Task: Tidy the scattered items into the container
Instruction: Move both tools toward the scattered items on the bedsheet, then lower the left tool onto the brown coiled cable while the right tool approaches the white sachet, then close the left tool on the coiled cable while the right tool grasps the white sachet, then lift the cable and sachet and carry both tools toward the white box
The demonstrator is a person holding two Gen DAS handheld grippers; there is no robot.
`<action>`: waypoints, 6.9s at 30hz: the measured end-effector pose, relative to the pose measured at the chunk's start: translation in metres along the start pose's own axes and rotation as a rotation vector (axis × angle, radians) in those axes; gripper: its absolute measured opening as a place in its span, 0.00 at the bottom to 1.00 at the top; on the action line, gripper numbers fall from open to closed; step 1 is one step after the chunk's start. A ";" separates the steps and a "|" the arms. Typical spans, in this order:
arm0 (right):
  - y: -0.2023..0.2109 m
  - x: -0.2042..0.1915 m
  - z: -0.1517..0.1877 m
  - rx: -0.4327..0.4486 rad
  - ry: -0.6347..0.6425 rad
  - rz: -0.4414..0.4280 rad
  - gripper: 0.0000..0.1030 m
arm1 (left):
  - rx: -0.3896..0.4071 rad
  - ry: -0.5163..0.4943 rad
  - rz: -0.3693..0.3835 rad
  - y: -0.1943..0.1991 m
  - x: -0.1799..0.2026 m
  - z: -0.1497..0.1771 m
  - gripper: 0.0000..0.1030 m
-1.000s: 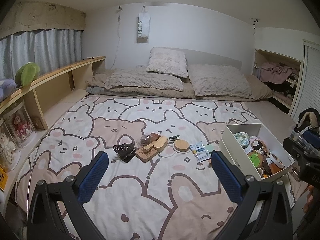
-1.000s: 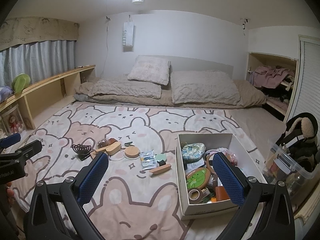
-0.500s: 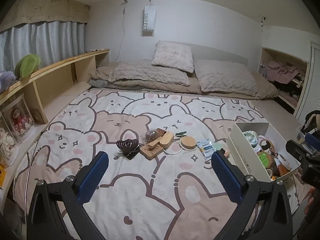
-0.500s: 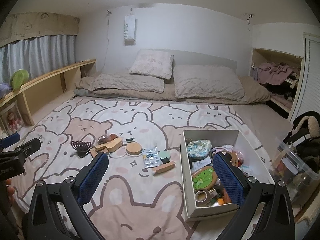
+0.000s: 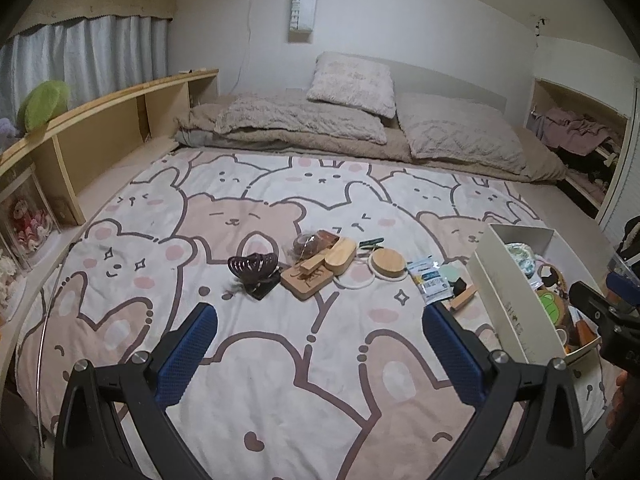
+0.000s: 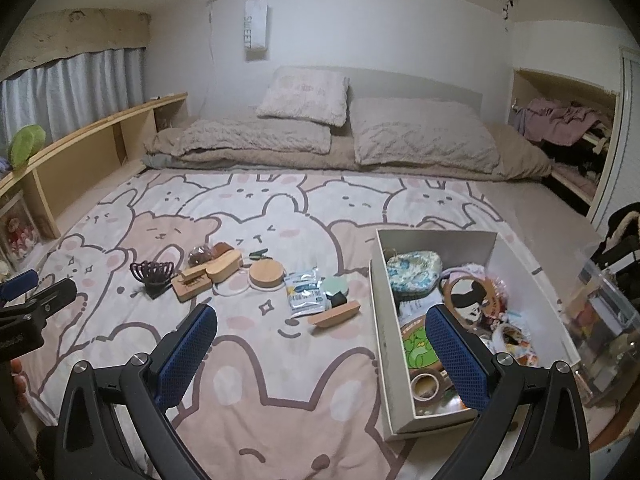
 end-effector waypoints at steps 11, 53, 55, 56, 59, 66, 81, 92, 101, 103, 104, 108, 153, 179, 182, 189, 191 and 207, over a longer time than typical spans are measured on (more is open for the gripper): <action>-0.042 -0.005 0.011 -0.076 0.000 -0.007 1.00 | -0.055 0.026 0.015 -0.039 -0.008 0.008 1.00; -0.210 -0.017 0.073 -0.238 0.011 -0.045 1.00 | -0.177 0.382 0.017 -0.241 -0.106 0.030 1.00; -0.216 -0.017 0.072 -0.243 0.026 -0.051 1.00 | -0.176 0.388 0.023 -0.245 -0.108 0.029 1.00; -0.220 -0.018 0.071 -0.245 0.038 -0.058 1.00 | -0.173 0.391 0.028 -0.247 -0.109 0.029 1.00; -0.229 -0.024 0.068 -0.256 0.086 -0.079 1.00 | -0.162 0.394 0.038 -0.252 -0.109 0.026 1.00; -0.253 -0.024 0.044 -0.299 0.081 -0.143 1.00 | -0.133 0.366 0.035 -0.259 -0.107 0.017 0.98; -0.294 -0.019 0.041 -0.366 0.087 -0.171 0.87 | -0.136 0.397 0.080 -0.268 -0.113 0.020 0.84; -0.304 -0.011 0.044 -0.368 0.103 -0.089 0.76 | -0.149 0.379 0.077 -0.269 -0.114 0.022 0.64; -0.313 -0.012 0.047 -0.353 0.151 -0.068 0.60 | -0.150 0.344 0.047 -0.263 -0.114 0.025 0.61; -0.309 -0.013 0.049 -0.355 0.153 -0.073 0.57 | -0.139 0.326 0.036 -0.256 -0.112 0.025 0.61; -0.306 -0.014 0.050 -0.356 0.156 -0.077 0.57 | -0.132 0.317 0.034 -0.251 -0.111 0.024 0.61; -0.291 -0.019 0.058 -0.368 0.165 -0.105 0.56 | -0.113 0.294 0.031 -0.235 -0.106 0.025 0.61; -0.176 -0.039 0.125 -0.397 0.120 -0.194 0.56 | -0.250 0.225 0.022 -0.162 -0.053 0.100 0.86; -0.173 -0.038 0.124 -0.375 0.113 -0.195 0.56 | -0.401 -0.024 -0.027 -0.202 -0.038 0.091 0.63; -0.170 -0.038 0.121 -0.367 0.116 -0.197 0.56 | -0.392 -0.007 -0.018 -0.197 -0.039 0.091 0.62; -0.163 -0.040 0.114 -0.348 0.114 -0.204 0.56 | -0.353 0.015 -0.001 -0.180 -0.034 0.086 0.62; -0.161 -0.041 0.112 -0.342 0.115 -0.205 0.56 | -0.337 0.014 0.007 -0.173 -0.031 0.083 0.62; -0.124 -0.039 0.069 -0.227 0.090 -0.204 0.56 | -0.178 0.001 0.058 -0.111 -0.009 0.036 0.62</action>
Point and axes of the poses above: each gripper's, at about its wrist camera, not at the fingertips, and y roughly against the way its jaws point, x to its right, z to its underside, the point moved 5 cm from there along -y, roughly the way its jaws point, and after that the axes turned 9 degrees about -y, right-handed, at the moved point
